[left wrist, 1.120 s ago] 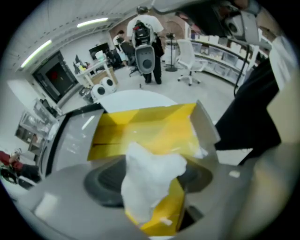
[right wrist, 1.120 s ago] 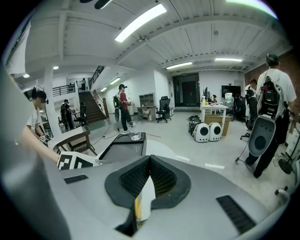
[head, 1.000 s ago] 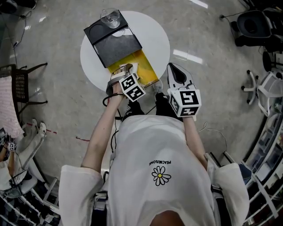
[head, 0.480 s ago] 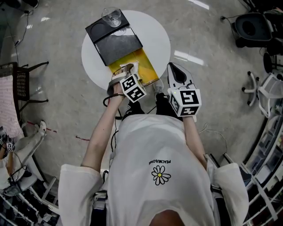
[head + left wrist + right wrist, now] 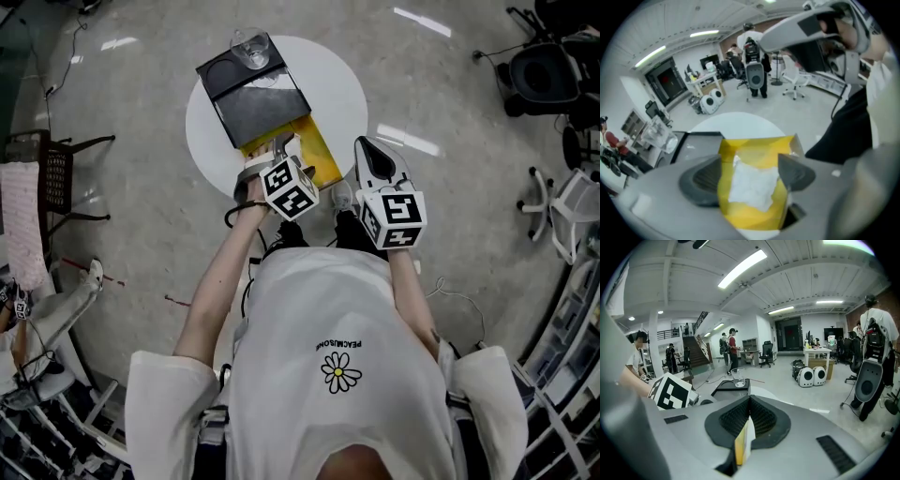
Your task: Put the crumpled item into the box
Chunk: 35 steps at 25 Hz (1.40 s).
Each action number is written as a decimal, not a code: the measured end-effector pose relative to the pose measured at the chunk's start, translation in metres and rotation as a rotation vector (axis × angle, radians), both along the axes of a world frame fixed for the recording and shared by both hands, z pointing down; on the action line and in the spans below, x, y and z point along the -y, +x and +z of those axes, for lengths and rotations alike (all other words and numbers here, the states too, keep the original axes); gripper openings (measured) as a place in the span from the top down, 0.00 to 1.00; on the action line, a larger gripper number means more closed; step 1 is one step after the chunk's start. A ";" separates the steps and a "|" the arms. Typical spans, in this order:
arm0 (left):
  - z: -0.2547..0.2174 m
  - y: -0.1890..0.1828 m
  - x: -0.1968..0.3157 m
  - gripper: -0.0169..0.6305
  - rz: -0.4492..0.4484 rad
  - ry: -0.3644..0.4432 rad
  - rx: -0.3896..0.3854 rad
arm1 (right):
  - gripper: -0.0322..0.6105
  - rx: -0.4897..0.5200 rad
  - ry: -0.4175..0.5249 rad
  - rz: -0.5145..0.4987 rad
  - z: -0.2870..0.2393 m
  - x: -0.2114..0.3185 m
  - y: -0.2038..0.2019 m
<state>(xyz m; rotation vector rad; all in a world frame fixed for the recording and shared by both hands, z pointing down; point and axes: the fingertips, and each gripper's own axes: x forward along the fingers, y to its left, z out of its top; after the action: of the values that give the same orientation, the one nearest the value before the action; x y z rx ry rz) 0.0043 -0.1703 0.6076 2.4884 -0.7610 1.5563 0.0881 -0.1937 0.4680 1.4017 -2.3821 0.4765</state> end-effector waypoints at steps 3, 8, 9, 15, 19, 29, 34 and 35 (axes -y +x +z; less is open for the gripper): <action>-0.017 0.001 0.011 0.42 -0.048 0.045 -0.034 | 0.95 0.005 0.008 0.000 -0.005 0.002 -0.001; -0.049 -0.011 0.043 0.54 -0.224 0.103 -0.134 | 0.95 -0.007 0.028 -0.011 -0.009 0.009 -0.004; -0.055 -0.016 0.049 0.58 -0.270 0.112 -0.161 | 0.95 -0.013 0.032 -0.016 -0.010 0.009 -0.005; -0.112 -0.048 0.069 0.90 -0.555 0.215 -0.369 | 0.95 -0.023 0.053 -0.044 -0.015 0.011 -0.014; -0.130 -0.066 0.064 0.97 -0.688 0.237 -0.497 | 0.95 -0.041 0.064 -0.062 -0.016 0.015 -0.019; -0.145 -0.103 0.016 0.97 -0.928 0.324 -0.680 | 0.95 -0.059 0.037 -0.098 -0.011 0.018 -0.027; -0.146 -0.113 0.010 0.97 -0.948 0.365 -0.654 | 0.95 -0.082 0.051 -0.134 -0.011 0.014 -0.035; -0.148 -0.114 0.010 0.97 -0.953 0.372 -0.656 | 0.95 -0.081 0.052 -0.136 -0.012 0.014 -0.035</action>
<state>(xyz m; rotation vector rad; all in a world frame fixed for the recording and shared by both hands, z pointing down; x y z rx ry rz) -0.1096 -0.1806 0.4601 2.0262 -1.7960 0.2775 0.0527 -0.2078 0.4563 1.2446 -2.4201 0.3185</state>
